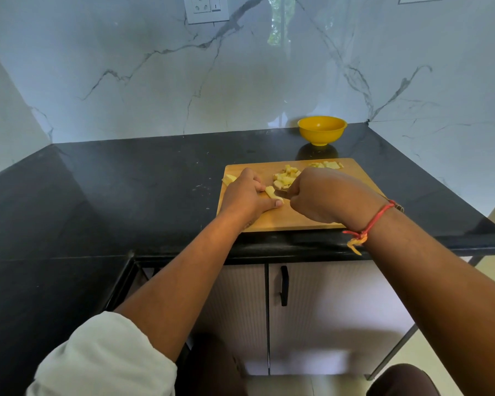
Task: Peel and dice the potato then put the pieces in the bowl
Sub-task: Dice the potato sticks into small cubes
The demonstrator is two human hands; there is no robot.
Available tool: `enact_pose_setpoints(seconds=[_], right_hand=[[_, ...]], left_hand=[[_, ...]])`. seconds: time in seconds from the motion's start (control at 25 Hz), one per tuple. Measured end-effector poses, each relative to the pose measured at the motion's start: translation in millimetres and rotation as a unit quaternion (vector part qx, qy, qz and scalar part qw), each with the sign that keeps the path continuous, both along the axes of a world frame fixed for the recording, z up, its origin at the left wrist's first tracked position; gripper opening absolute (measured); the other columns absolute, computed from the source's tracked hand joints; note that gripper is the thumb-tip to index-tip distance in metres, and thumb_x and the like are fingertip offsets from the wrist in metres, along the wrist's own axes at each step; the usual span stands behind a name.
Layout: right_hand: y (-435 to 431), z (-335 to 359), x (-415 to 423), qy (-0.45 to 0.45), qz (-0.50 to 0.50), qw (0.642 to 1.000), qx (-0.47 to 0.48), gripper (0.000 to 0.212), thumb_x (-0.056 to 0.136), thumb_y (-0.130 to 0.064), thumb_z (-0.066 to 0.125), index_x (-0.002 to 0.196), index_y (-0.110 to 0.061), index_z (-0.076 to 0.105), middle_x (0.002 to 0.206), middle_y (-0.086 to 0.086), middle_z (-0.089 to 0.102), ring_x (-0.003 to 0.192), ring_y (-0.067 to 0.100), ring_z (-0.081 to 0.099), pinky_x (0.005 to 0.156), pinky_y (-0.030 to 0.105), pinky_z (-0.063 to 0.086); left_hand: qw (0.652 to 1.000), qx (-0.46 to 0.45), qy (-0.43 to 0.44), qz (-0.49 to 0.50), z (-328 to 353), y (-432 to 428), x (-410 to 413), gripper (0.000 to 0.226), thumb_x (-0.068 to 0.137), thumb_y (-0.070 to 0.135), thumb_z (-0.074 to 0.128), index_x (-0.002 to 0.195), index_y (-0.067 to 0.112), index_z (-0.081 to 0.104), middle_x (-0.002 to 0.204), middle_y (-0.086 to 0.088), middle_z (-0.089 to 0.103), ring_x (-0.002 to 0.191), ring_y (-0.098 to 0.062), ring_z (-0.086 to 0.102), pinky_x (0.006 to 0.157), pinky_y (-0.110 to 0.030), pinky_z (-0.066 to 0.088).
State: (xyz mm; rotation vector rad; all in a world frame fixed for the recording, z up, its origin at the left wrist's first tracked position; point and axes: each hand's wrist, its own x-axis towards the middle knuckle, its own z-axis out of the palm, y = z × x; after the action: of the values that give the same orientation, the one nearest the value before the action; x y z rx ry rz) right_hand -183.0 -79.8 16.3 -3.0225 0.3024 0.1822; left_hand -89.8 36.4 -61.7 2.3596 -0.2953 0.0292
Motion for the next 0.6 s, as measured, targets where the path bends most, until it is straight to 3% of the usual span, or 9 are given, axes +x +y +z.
enact_pose_setpoints(seconds=[0.2, 0.36, 0.6], right_hand=[[-4, -1, -10, -0.012, -0.008, 1.000, 0.024, 0.037, 0.098, -0.026, 0.052, 0.132, -0.018, 0.064, 0.112, 0.008, 0.064, 0.101, 0.025, 0.061, 0.092, 0.038, 0.054], [-6, 2, -15, 0.017, -0.009, 1.000, 0.007, 0.039, 0.100, -0.023, 0.050, 0.136, -0.016, 0.060, 0.118, 0.010, 0.063, 0.105, 0.027, 0.061, 0.095, 0.039, 0.053], [-12, -2, -19, 0.006, -0.004, 1.000, 0.012, 0.034, 0.098, -0.021, 0.051, 0.128, -0.018, 0.065, 0.106, 0.006, 0.065, 0.096, 0.025, 0.064, 0.091, 0.039, 0.056]], left_hand=[[1.000, 0.000, -0.003, -0.004, 2, 0, -2, 0.058, 0.073, 0.041, 0.086, 0.115, 0.024, 0.050, 0.110, 0.010, 0.063, 0.100, -0.007, 0.053, 0.065, -0.018, 0.035], [1.000, -0.008, -0.003, -0.003, 1, 1, -2, 0.057, 0.072, 0.040, 0.087, 0.111, 0.026, 0.048, 0.107, 0.011, 0.061, 0.101, -0.009, 0.055, 0.072, -0.022, 0.040], [1.000, -0.014, 0.004, -0.007, 0, 2, 1, 0.060, 0.072, 0.039, 0.087, 0.116, 0.025, 0.048, 0.113, 0.010, 0.063, 0.104, -0.008, 0.054, 0.080, -0.025, 0.041]])
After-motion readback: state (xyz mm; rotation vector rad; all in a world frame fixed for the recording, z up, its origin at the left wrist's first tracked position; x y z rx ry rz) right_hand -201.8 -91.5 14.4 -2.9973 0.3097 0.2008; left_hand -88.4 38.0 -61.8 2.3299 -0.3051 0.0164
